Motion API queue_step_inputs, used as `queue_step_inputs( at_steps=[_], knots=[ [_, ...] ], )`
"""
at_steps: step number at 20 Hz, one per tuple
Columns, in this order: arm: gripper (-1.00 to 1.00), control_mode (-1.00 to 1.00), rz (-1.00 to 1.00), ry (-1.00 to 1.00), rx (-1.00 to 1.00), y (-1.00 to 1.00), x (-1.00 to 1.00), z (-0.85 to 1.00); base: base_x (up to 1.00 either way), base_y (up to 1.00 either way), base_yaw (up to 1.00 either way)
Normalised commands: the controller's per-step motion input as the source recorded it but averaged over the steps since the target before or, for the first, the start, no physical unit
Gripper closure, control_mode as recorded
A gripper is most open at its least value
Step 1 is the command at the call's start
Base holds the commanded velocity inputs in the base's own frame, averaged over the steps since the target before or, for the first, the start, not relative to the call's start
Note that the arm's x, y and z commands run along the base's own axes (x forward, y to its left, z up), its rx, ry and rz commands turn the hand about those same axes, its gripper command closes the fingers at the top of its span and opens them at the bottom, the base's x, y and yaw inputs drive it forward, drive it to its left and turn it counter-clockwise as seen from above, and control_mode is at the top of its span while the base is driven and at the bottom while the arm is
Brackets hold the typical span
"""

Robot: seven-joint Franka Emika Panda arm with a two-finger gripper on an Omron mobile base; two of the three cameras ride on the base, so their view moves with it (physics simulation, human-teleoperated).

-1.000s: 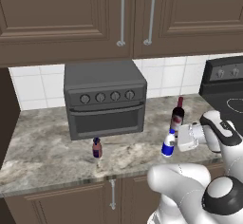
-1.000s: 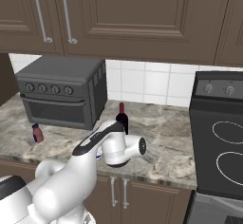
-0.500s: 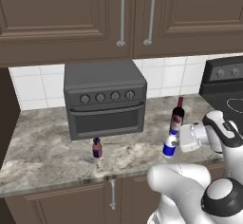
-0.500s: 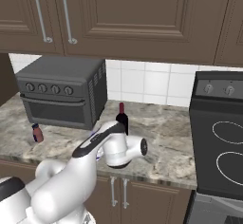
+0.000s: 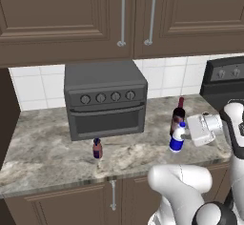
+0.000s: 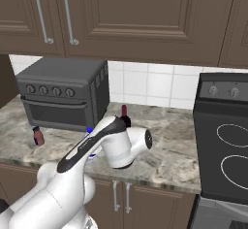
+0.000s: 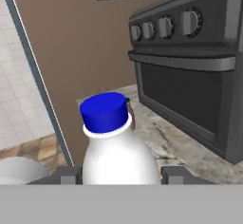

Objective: Place the drinks on the dining counter in a tight cluster.

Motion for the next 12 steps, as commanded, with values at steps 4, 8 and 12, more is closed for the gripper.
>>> queue_step_inputs(
  at_steps=[4,8,12],
  knots=[
    [1.00,-1.00,0.03,0.00,-0.04,0.03,-0.32,0.88,0.00,0.00,0.00],
    [1.00,-1.00,0.00,-0.02,-0.02,0.00,-0.35,0.61,0.00,0.00,0.00],
    [1.00,-1.00,0.00,-0.06,-0.01,0.04,-0.35,0.65,0.00,0.00,0.00]
  ],
)
